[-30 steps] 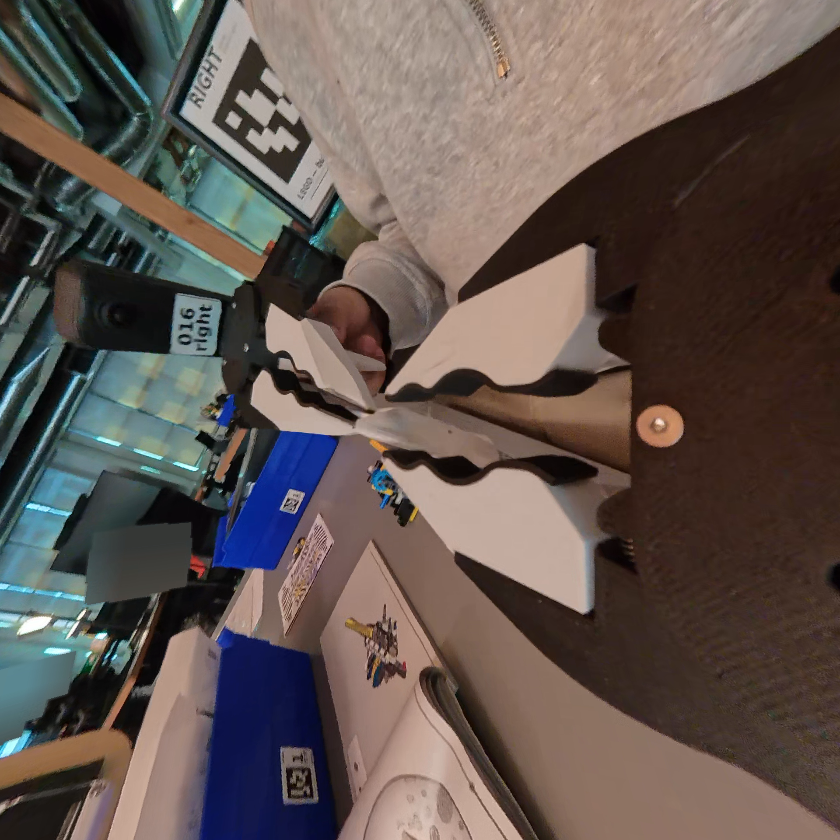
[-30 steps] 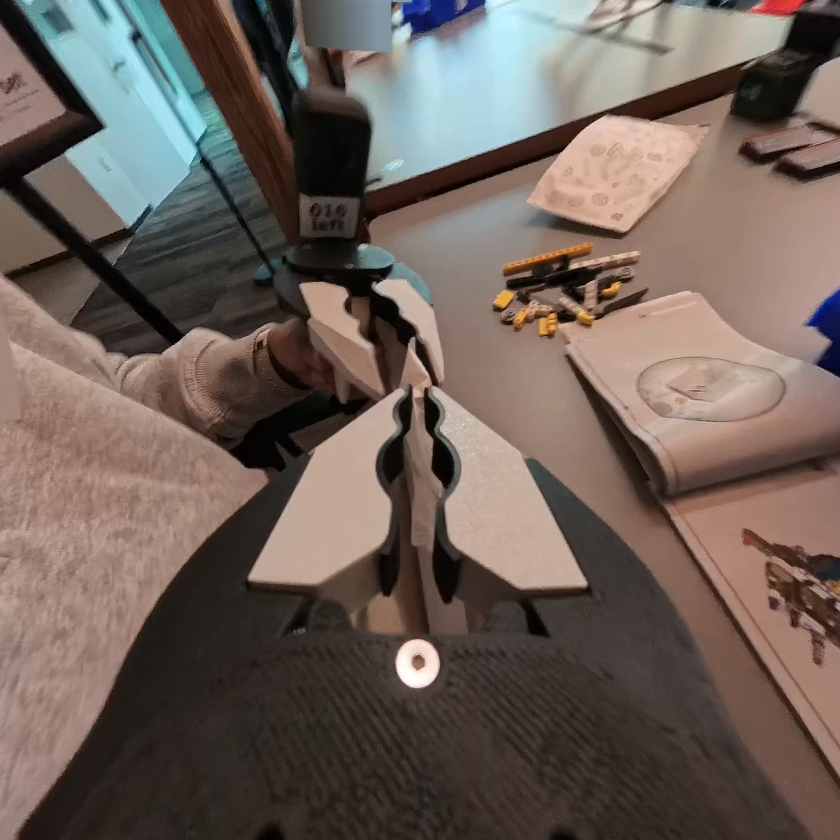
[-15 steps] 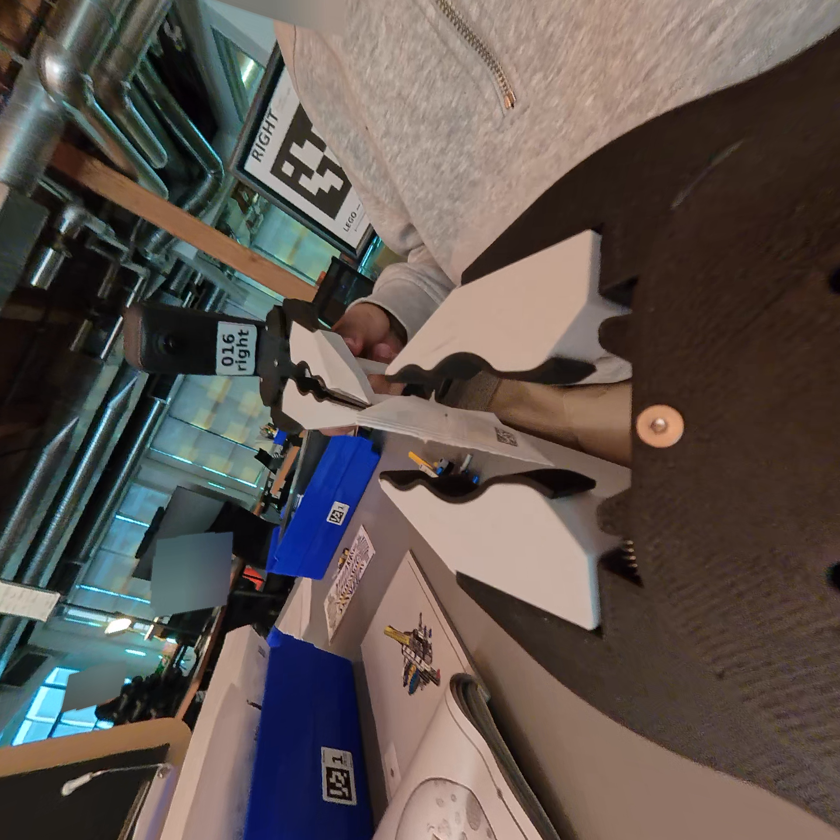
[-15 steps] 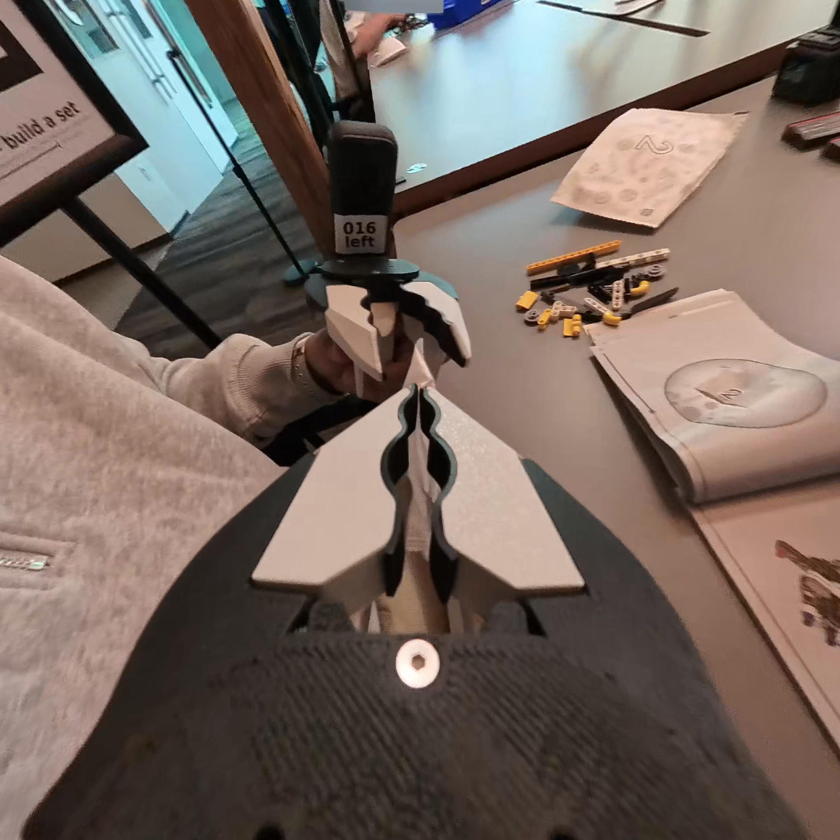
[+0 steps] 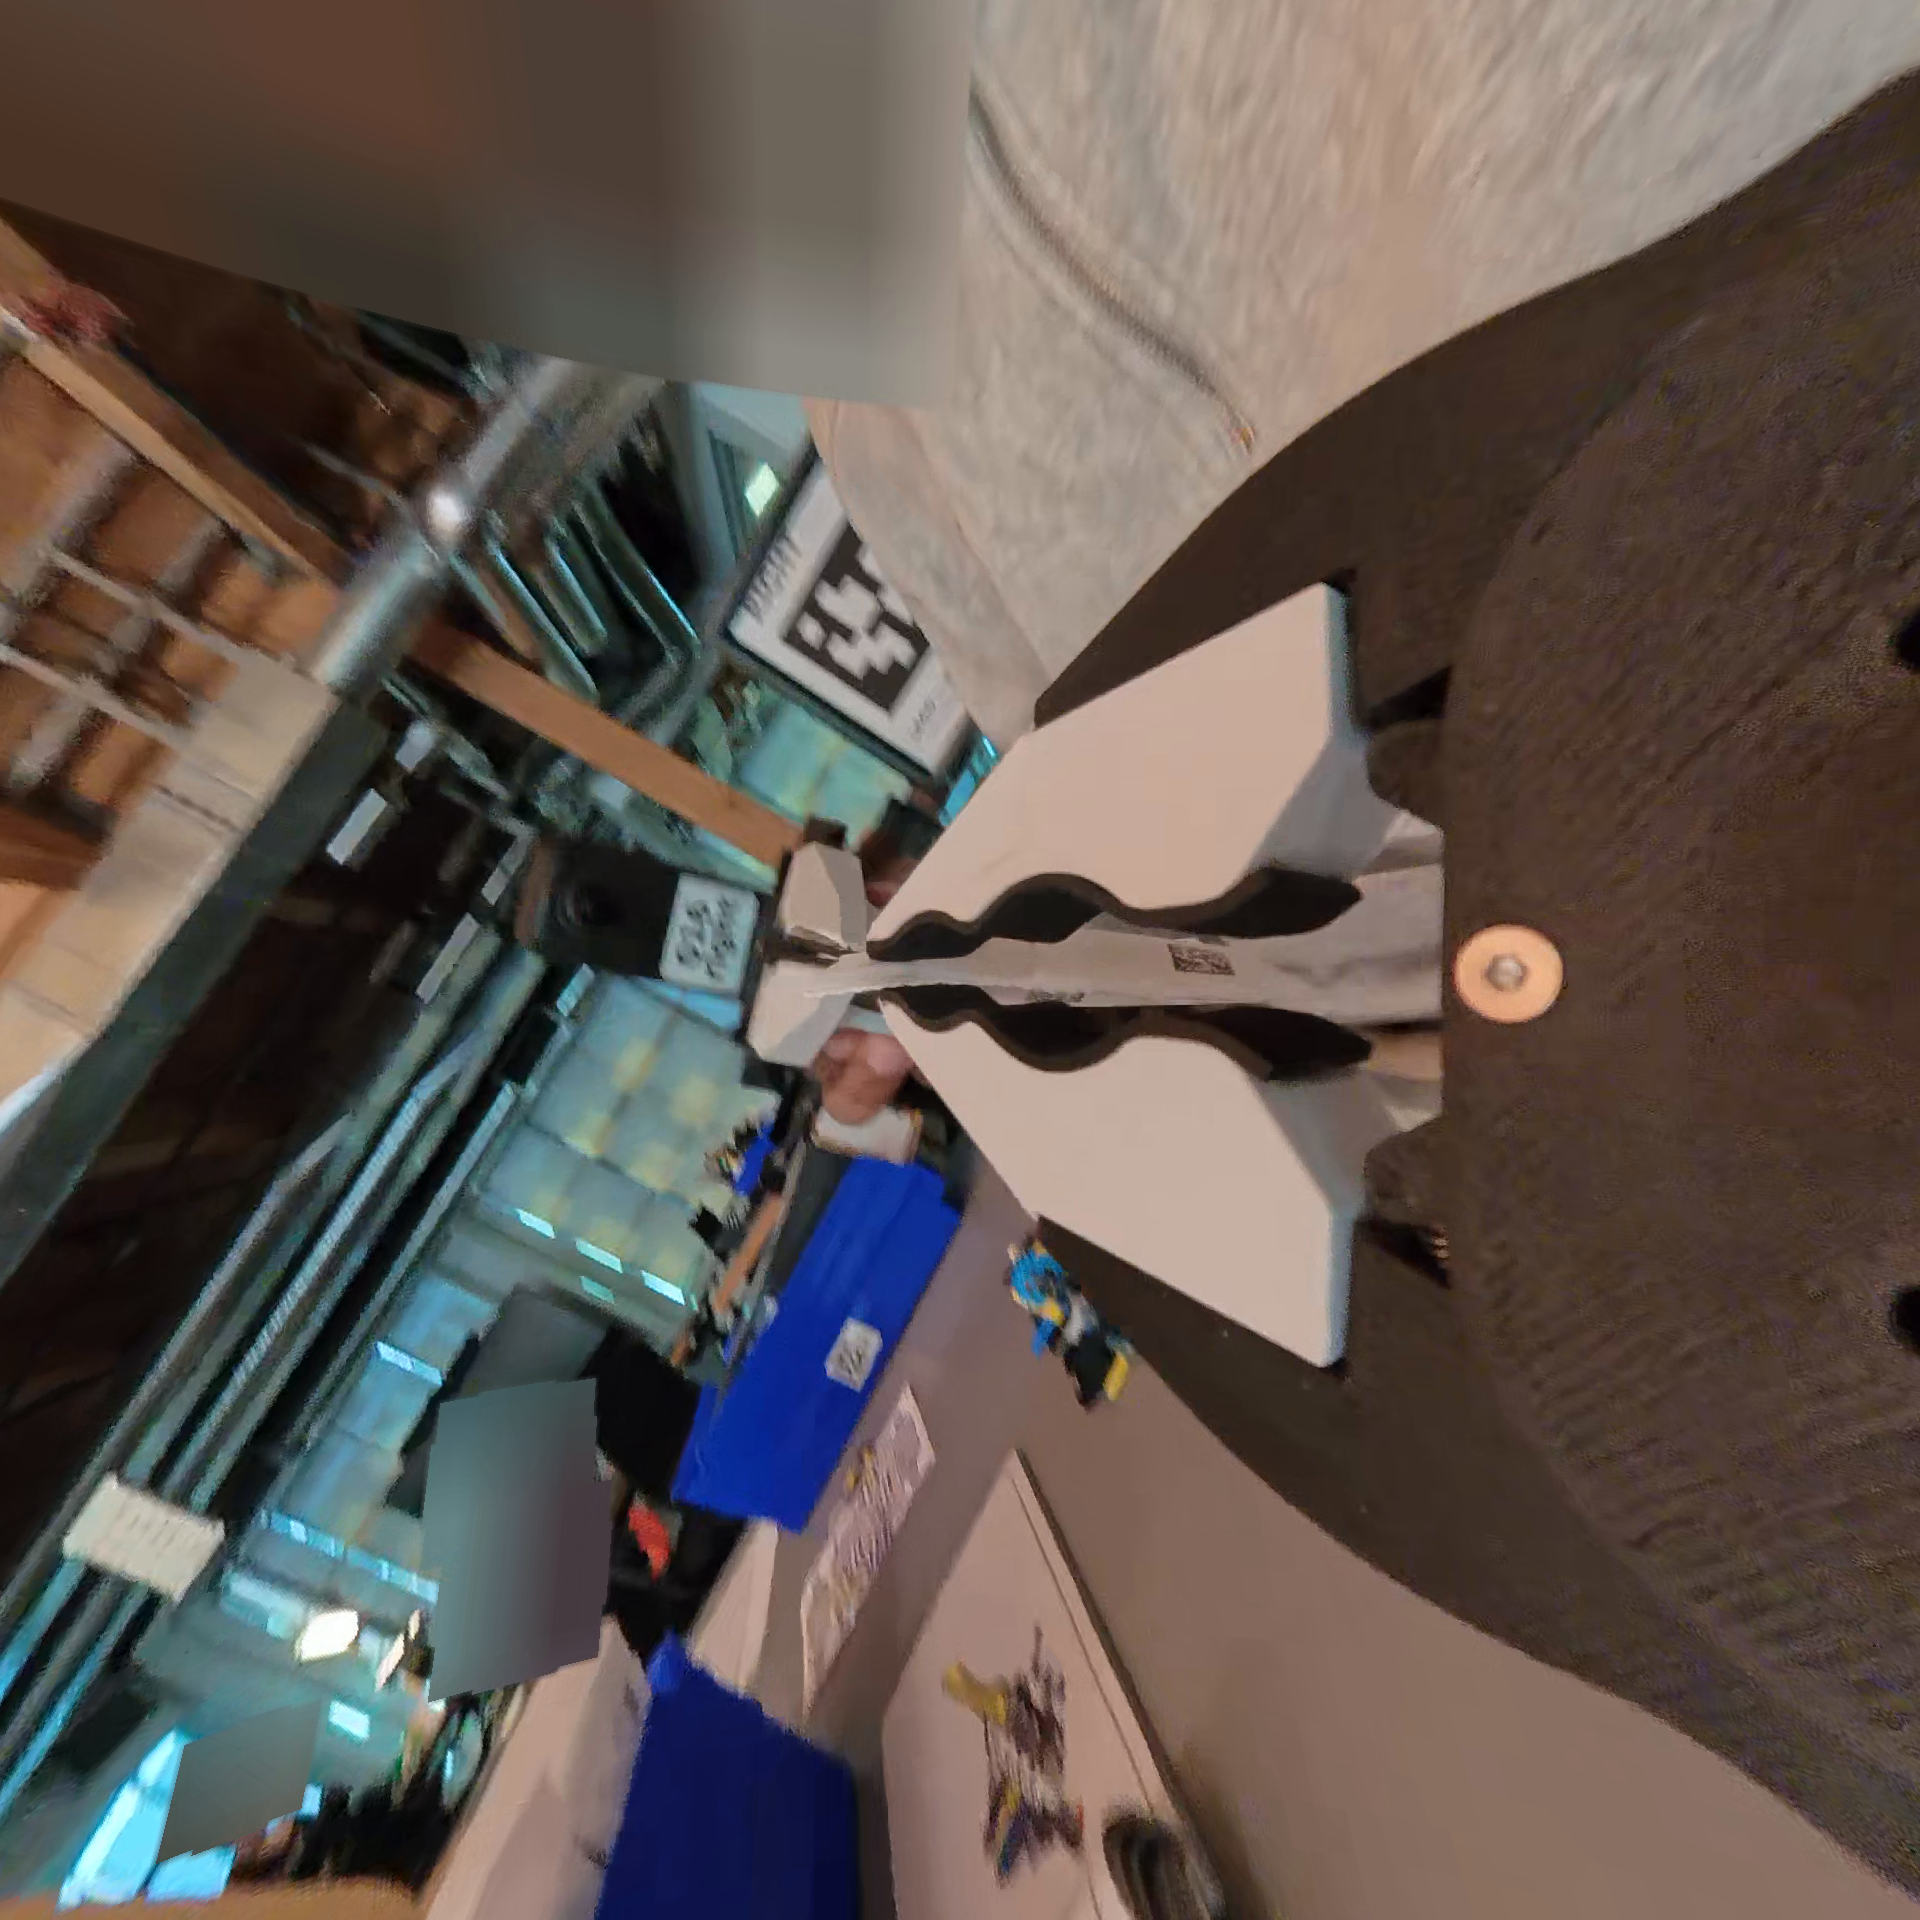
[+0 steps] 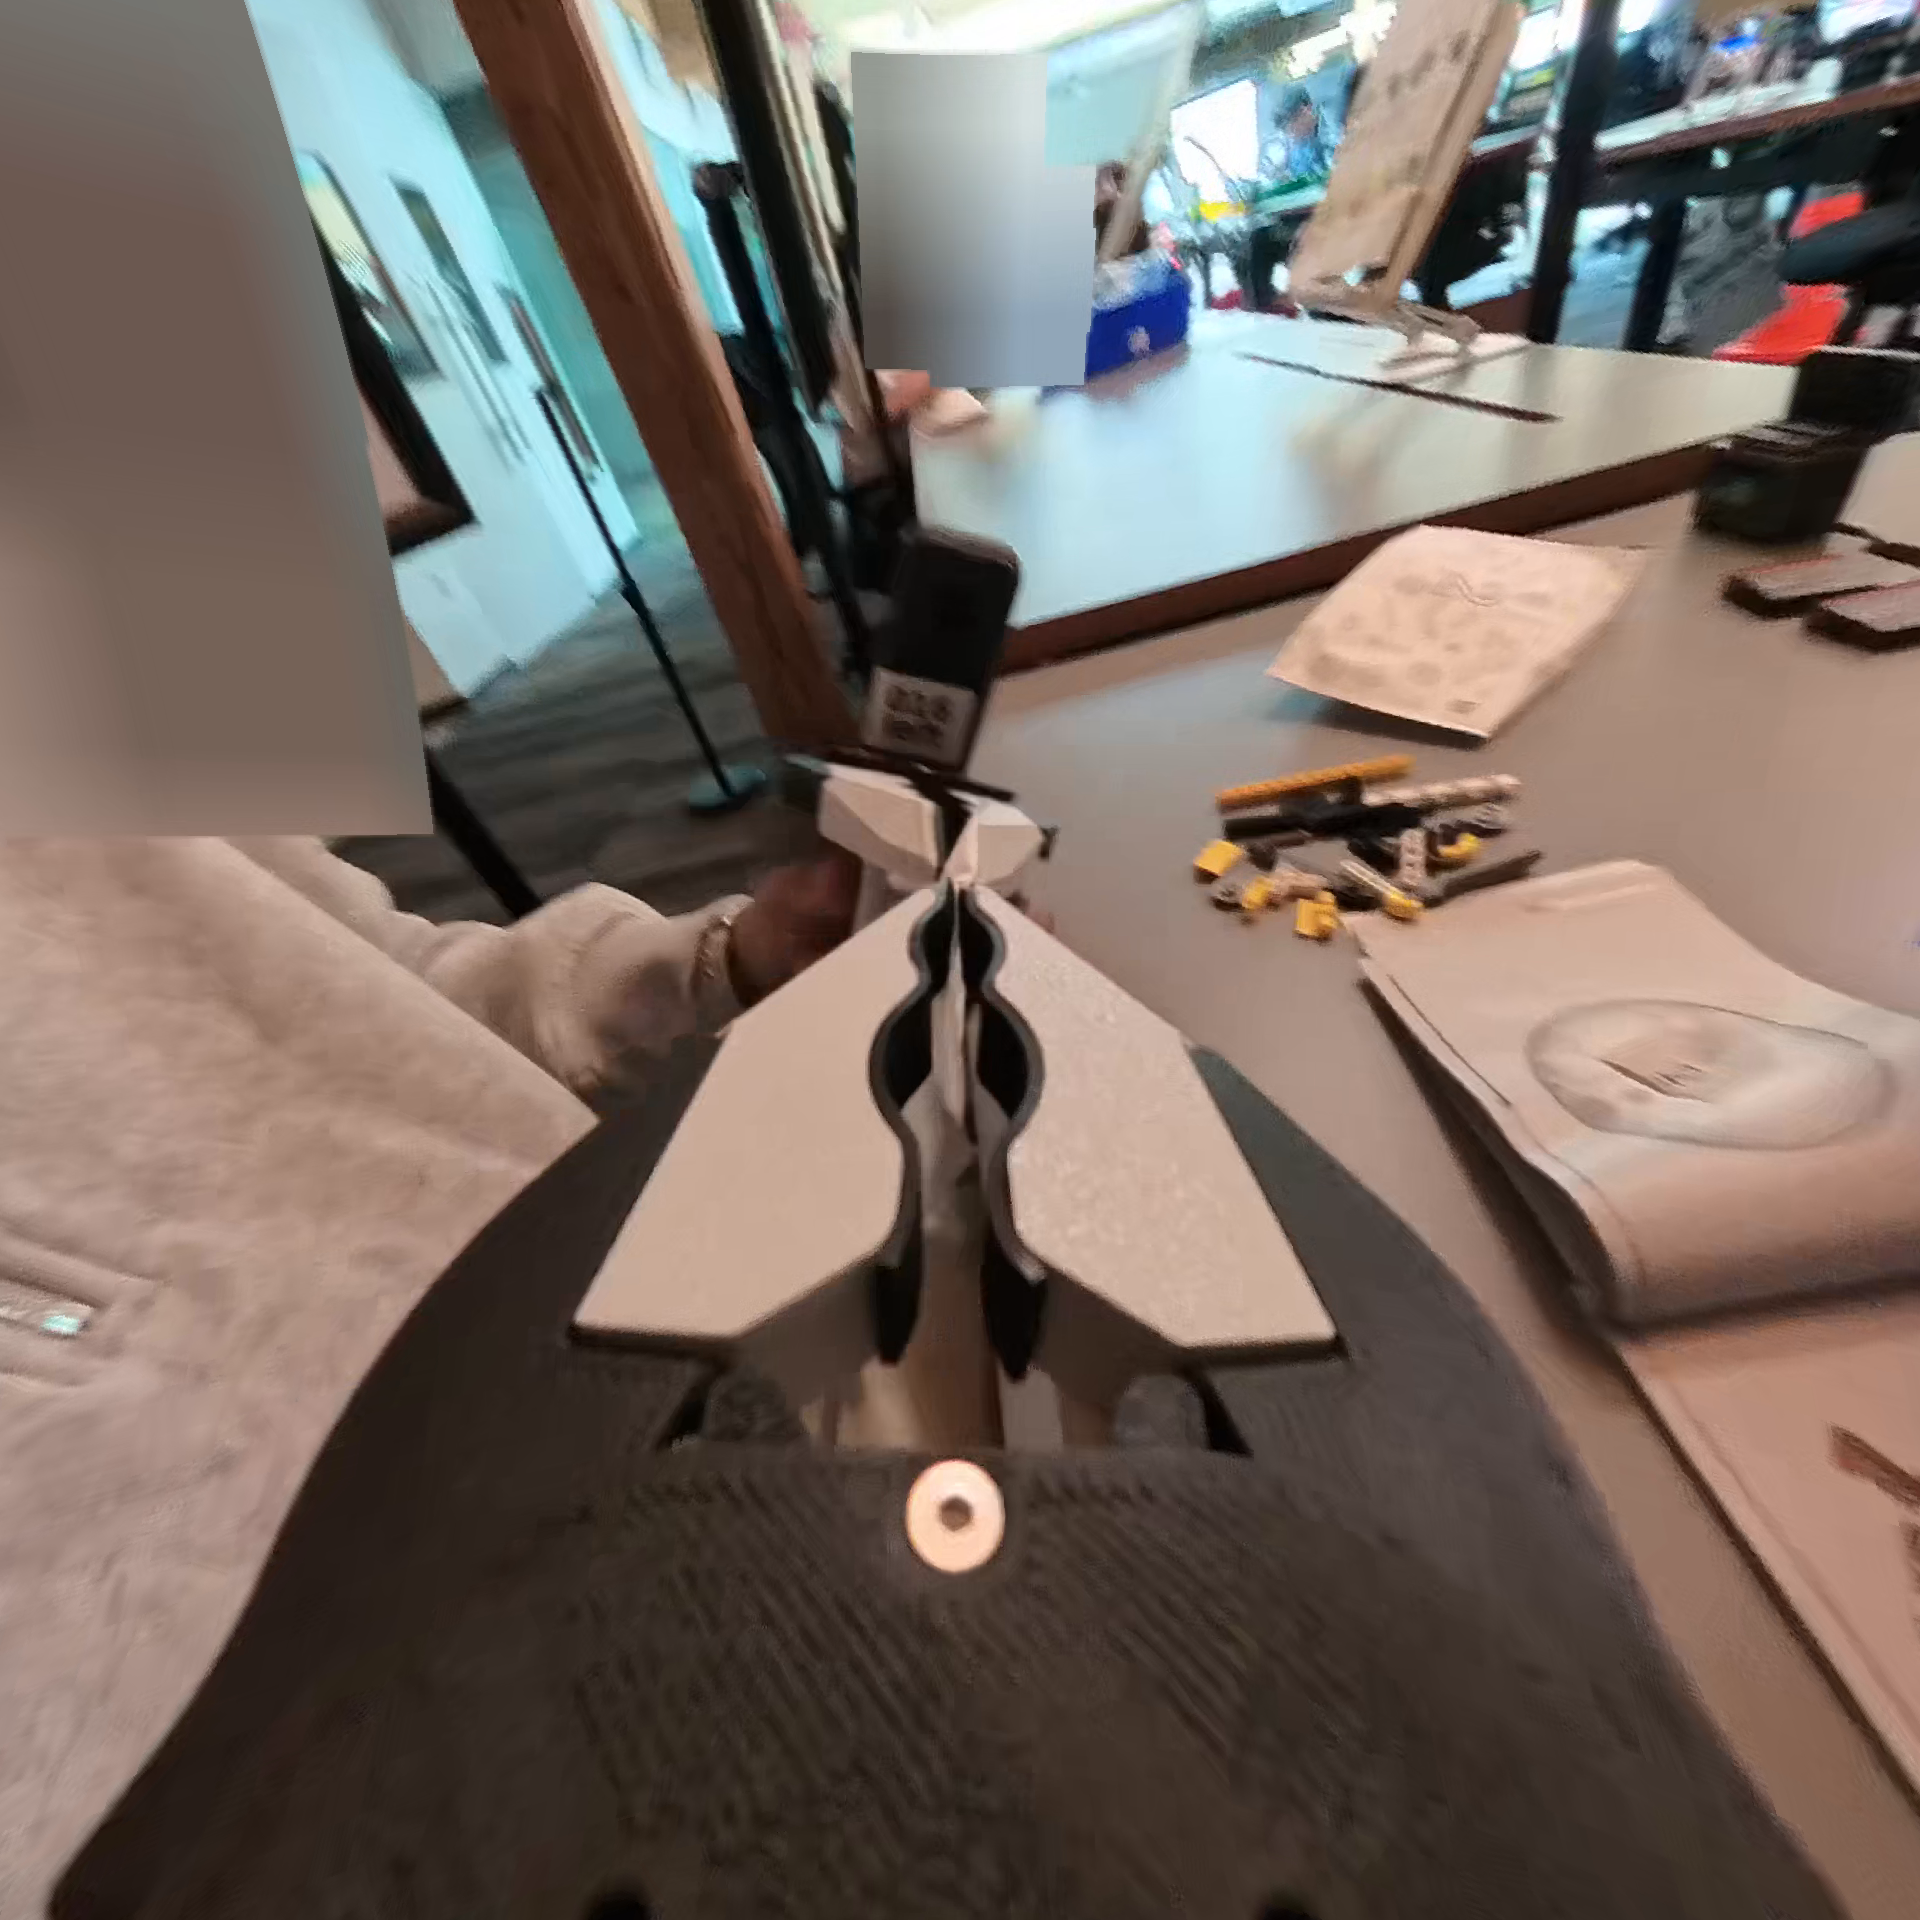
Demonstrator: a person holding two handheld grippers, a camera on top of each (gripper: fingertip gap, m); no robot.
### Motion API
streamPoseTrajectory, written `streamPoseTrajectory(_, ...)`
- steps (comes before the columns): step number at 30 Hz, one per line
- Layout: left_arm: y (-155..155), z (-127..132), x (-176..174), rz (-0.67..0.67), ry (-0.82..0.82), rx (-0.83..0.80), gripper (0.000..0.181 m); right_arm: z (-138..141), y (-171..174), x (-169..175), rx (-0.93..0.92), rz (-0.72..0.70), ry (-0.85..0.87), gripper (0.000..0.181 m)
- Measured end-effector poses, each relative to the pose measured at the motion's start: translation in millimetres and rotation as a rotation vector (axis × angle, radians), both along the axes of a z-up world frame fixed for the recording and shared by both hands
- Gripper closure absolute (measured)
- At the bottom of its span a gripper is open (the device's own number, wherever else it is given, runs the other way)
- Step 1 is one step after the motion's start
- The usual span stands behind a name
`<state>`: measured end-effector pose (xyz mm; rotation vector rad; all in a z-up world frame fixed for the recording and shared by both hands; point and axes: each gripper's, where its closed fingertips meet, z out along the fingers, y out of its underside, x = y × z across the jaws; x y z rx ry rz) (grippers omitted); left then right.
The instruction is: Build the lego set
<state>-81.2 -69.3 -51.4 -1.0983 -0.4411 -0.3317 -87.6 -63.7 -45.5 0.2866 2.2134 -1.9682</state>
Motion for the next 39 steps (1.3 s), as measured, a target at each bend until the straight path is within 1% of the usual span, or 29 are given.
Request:
streamPoseTrajectory(2,0,-3,1,0.033,0.048,-0.071,0.178,-3,1,-2,0.033,-0.009,-0.007,0.178)
streamPoseTrajectory(3,0,-2,3,0.027,0.061,-0.077,0.179,-4,1,-2,0.043,0.002,-0.037,0.167)
streamPoseTrajectory(4,0,-2,4,0.025,0.066,-0.092,0.179,-6,1,1,0.058,0.032,-0.062,0.166)
streamPoseTrajectory(6,6,-10,5,0.033,0.086,-0.169,0.179,-13,0,9,0.108,0.099,-0.088,0.168)
streamPoseTrajectory(7,9,-15,6,0.031,0.097,-0.213,0.179,-17,0,10,0.139,0.107,-0.084,0.173)
streamPoseTrajectory(8,11,-17,9,0.023,0.109,-0.231,0.179,-20,0,9,0.164,0.101,-0.063,0.180)
streamPoseTrajectory(10,13,-18,8,0.037,0.106,-0.251,0.179,-22,1,6,0.209,0.087,-0.039,0.181)
streamPoseTrajectory(11,12,-21,2,0.075,0.094,-0.275,0.176,-26,3,-5,0.259,0.017,-0.016,0.181)
streamPoseTrajectory(13,7,-31,-14,0.183,0.083,-0.337,0.134,-34,15,-37,0.395,-0.171,0.144,0.181)
streamPoseTrajectory(14,2,-33,-20,0.223,0.075,-0.344,0.121,-31,15,-35,0.407,-0.147,0.160,0.181)
streamPoseTrajectory(16,-9,-27,-28,0.271,0.047,-0.290,0.111,-4,4,-1,0.247,0.072,-0.008,0.181)
streamPoseTrajectory(17,-15,-21,-29,0.275,0.040,-0.246,0.107,2,4,-6,0.228,0.057,-0.066,0.181)
streamPoseTrajectory(18,-20,-16,-29,0.279,0.027,-0.205,0.107,-5,8,-26,0.291,-0.049,-0.015,0.181)
streamPoseTrajectory(19,-24,-12,-30,0.280,0.021,-0.175,0.107,-15,18,-52,0.391,-0.198,0.102,0.181)
streamPoseTrajectory(20,-28,-11,-30,0.285,0.019,-0.164,0.106,-21,25,-66,0.463,-0.266,0.181,0.181)
streamPoseTrajectory(21,-30,-10,-31,0.298,0.018,-0.164,0.105,-23,21,-57,0.457,-0.197,0.141,0.181)
streamPoseTrajectory(23,-34,-10,-33,0.317,0.021,-0.167,0.106,-2,6,-23,0.274,0.026,-0.064,0.181)
streamPoseTrajectory(24,-35,-10,-33,0.319,0.018,-0.163,0.106,-5,8,-31,0.293,-0.017,-0.079,0.181)
streamPoseTrajectory(26,-36,-10,-34,0.317,0.010,-0.154,0.106,-28,29,-76,0.493,-0.279,0.159,0.181)
streamPoseTrajectory(27,-37,-10,-34,0.320,0.008,-0.152,0.107,-34,38,-88,0.574,-0.352,0.247,0.181)
streamPoseTrajectory(28,-37,-10,-34,0.323,0.009,-0.153,0.107,-39,38,-85,0.596,-0.330,0.244,0.181)
streamPoseTrajectory(29,-37,-10,-35,0.323,0.008,-0.155,0.107,-39,29,-71,0.543,-0.246,0.183,0.181)
streamPoseTrajectory(31,-37,-12,-35,0.322,0.002,-0.159,0.107,-21,9,-29,0.343,0.003,-0.022,0.181)
streamPoseTrajectory(32,-37,-12,-36,0.321,-0.001,-0.157,0.108,-20,9,-28,0.327,0.010,-0.077,0.181)
streamPoseTrajectory(33,-37,-12,-36,0.319,-0.004,-0.154,0.108,-27,13,-42,0.370,-0.070,-0.037,0.181)
streamPoseTrajectory(35,-37,-12,-36,0.319,-0.004,-0.151,0.108,-44,33,-79,0.523,-0.288,0.137,0.181)
streamPoseTrajectory(36,-37,-12,-35,0.320,-0.003,-0.154,0.108,-48,35,-81,0.553,-0.300,0.158,0.181)
streamPoseTrajectory(37,-36,-13,-36,0.320,-0.002,-0.159,0.109,-49,32,-74,0.537,-0.265,0.128,0.181)
streamPoseTrajectory(39,-35,-14,-36,0.316,-0.003,-0.165,0.108,-42,21,-56,0.437,-0.166,0.029,0.181)
